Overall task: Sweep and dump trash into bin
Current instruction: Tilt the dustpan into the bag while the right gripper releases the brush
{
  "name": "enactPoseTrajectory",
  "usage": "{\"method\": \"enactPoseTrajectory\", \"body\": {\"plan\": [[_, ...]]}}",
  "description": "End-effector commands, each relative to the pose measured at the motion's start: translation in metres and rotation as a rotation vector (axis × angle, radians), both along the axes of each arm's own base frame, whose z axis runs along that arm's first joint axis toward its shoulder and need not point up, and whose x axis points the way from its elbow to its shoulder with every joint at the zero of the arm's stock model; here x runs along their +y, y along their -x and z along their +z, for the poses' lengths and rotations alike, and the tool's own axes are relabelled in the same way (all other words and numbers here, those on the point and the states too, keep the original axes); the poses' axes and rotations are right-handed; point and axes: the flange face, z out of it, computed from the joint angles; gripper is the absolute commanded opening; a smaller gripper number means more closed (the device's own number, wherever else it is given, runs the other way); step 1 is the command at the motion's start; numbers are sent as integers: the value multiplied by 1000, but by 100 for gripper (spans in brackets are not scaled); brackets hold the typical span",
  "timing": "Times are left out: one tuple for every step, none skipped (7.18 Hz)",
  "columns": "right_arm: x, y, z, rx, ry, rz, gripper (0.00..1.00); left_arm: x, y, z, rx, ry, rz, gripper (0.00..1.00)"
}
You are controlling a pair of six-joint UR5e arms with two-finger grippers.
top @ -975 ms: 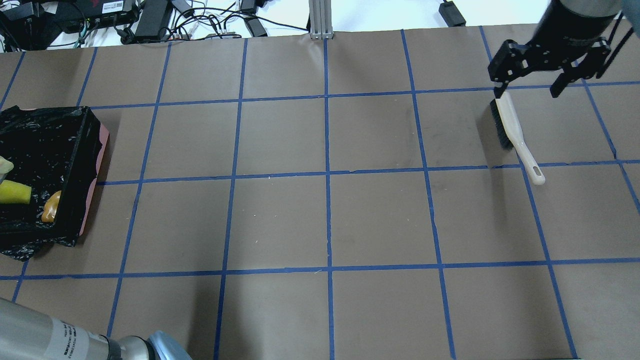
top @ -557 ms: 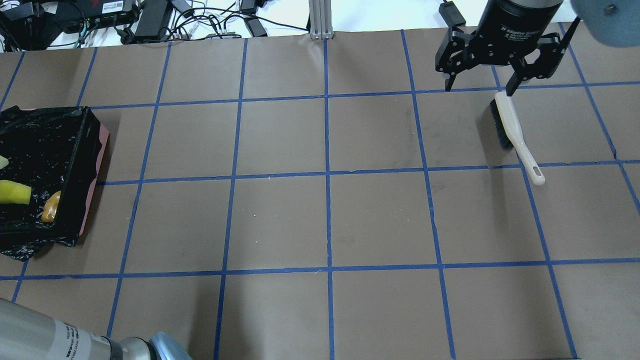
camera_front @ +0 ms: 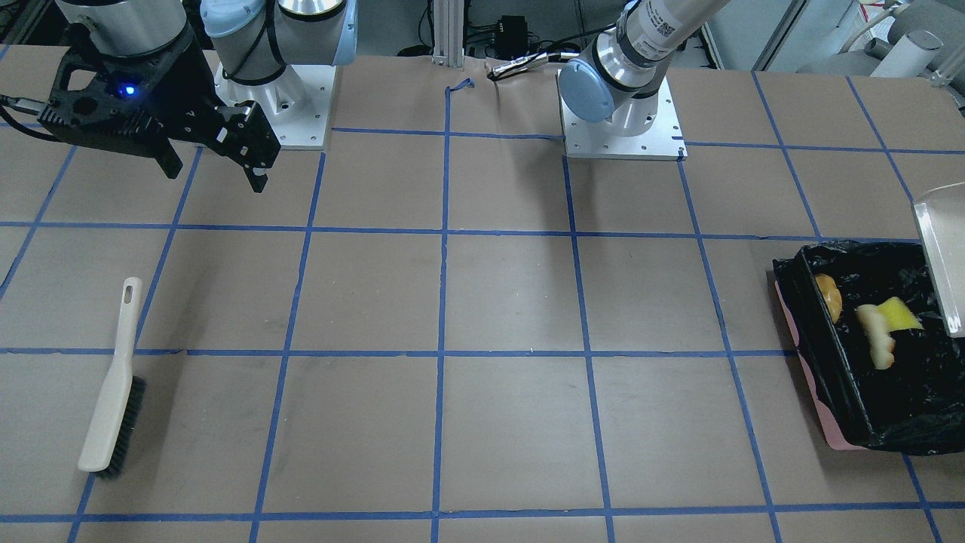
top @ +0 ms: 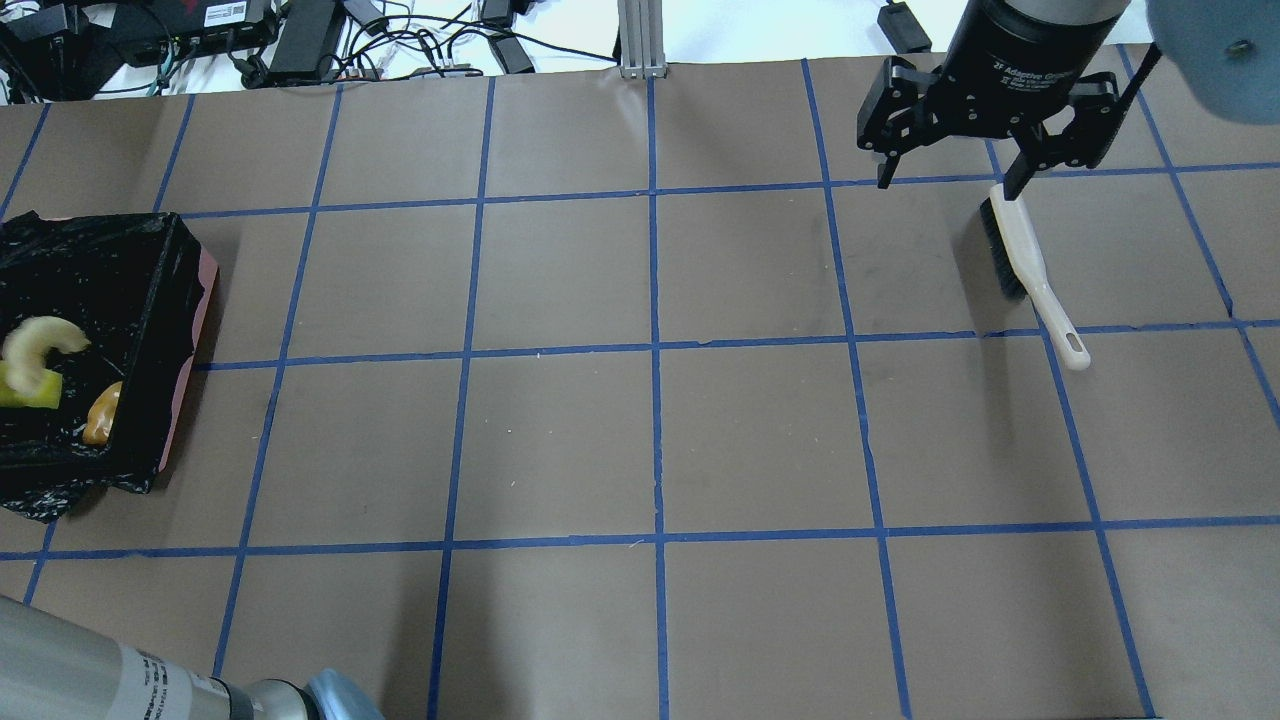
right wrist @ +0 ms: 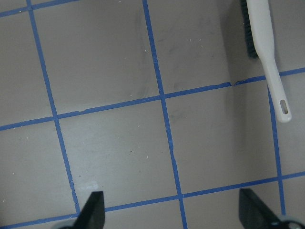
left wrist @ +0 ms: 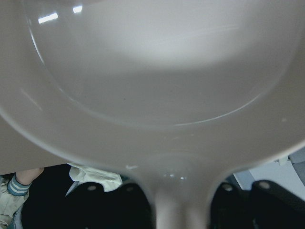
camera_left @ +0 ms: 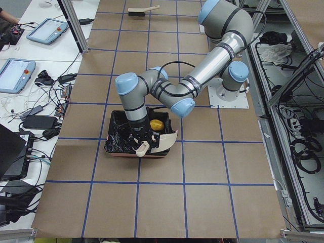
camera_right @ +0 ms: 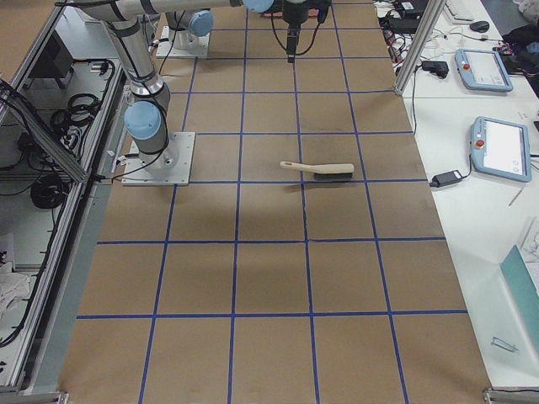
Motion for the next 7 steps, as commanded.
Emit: {"method": "enactPoseTrajectory", "body": {"plan": [[-1,-1,1,0,18,1,100,2,3,3,8,-12,-19,0],[-4,-2,-4,-2,11,1,100,2,4,6,9,-8,-24,0],[-5,-1,-4,0,14,1,100,3,8,8,31,0,-29,0],[-5,-1,-3,0,17,0,100,-1,16,6,101,39,-45,0],[-6,-2,-2,-2,26,0,100,-8,36,3,208,85,-60,0],[-6,-1,-2,-1,31,0,100,-25,68,-1,278,113,-47,0],[-6,-1,-2,-4,31,-6,100,-43,113,1,367,166,18,0]]}}
